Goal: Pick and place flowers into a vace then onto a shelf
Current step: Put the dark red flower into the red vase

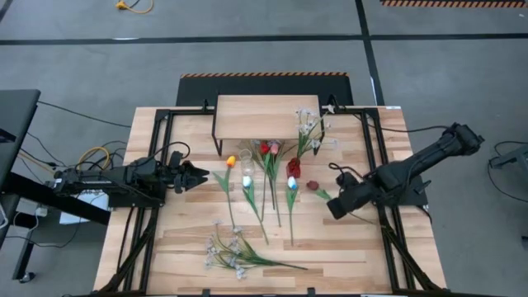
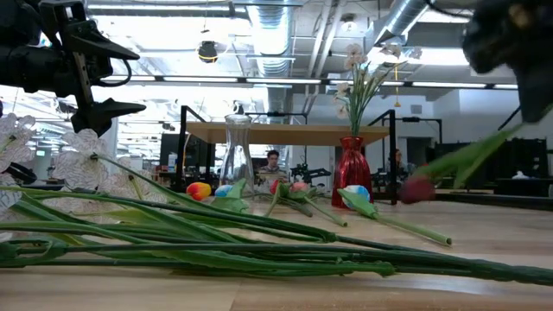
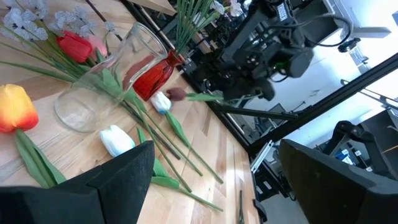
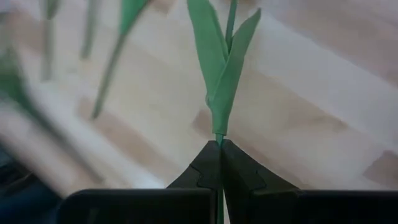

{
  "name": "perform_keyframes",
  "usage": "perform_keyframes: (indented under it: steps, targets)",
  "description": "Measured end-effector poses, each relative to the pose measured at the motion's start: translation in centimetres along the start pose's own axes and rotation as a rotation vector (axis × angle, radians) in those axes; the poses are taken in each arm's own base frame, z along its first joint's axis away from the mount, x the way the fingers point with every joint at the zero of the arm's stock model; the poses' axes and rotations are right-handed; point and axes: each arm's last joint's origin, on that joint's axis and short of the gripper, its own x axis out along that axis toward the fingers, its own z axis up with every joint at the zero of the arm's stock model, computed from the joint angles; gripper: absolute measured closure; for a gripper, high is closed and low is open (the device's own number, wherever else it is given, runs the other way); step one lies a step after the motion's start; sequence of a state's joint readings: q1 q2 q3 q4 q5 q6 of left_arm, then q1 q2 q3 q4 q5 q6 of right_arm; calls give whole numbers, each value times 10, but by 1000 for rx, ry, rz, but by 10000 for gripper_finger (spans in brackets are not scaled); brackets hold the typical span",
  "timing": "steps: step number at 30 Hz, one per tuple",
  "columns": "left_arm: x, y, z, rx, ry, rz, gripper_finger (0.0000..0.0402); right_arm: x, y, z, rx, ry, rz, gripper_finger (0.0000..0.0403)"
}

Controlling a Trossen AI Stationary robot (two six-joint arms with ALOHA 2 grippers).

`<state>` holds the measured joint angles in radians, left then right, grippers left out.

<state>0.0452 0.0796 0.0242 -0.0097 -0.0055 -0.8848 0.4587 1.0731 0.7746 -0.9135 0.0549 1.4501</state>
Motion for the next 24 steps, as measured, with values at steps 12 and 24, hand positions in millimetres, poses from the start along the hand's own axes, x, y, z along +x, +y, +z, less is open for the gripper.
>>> perform_keyframes:
  steps: [12,24]
  targets:
    - [0,0,0,0,0,1,69,-43,29,6,-146,-38,309,403]
    - [0,0,0,0,0,1,69,-68,73,24,-473,-688,591,403]
